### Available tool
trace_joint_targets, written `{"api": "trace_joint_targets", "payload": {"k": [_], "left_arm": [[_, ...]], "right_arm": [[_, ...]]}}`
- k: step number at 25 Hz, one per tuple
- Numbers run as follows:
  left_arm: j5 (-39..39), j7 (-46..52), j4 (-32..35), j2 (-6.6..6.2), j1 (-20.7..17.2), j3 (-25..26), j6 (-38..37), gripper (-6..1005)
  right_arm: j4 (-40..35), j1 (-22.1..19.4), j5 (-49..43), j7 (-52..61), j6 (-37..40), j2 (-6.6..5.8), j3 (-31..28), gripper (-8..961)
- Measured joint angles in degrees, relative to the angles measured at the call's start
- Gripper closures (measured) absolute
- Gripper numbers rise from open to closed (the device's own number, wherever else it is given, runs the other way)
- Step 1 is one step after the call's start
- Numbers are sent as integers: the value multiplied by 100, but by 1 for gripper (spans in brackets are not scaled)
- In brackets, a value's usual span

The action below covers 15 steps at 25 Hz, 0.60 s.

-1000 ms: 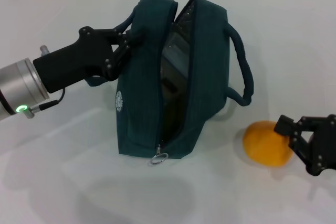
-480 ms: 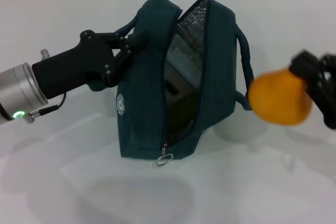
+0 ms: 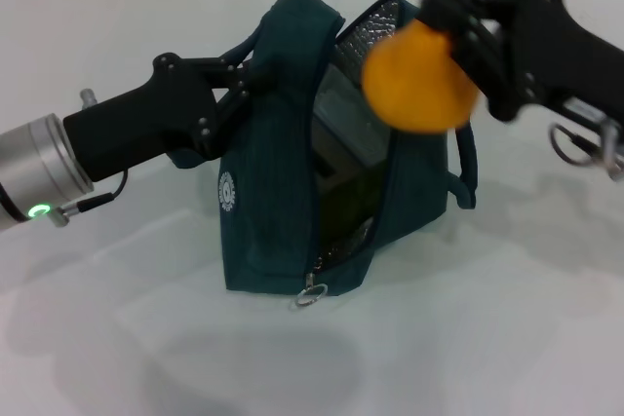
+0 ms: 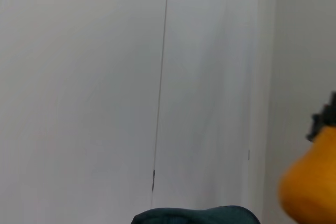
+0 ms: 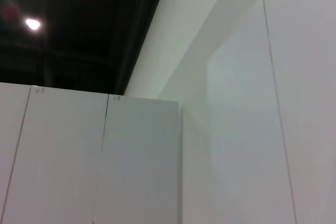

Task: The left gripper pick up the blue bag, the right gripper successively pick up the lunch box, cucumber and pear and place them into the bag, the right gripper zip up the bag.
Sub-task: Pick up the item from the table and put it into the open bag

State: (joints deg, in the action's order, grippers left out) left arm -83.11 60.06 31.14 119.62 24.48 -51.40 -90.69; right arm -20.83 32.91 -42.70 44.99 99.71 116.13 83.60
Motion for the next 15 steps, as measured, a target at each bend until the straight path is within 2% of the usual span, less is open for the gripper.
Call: {"api": "trace_joint_targets", "payload": {"k": [2,3,6,15], "left_arm": [[5,4,-8,-1,19,-4,0,964],[12,2,-10,0,24,-6,-1,964],[23,-7,-15,4,26,-1,-2,964],[145,-33,-30,8,27,-6,3,963]], "right_arm": [[0,120,96,72,-84,2,95,913],[-2,346,355,163,-268,4,371,913],[-67,535,468,174,-669,6,742,912],[-314,491,474,171,-1698,6,1527,910]]}}
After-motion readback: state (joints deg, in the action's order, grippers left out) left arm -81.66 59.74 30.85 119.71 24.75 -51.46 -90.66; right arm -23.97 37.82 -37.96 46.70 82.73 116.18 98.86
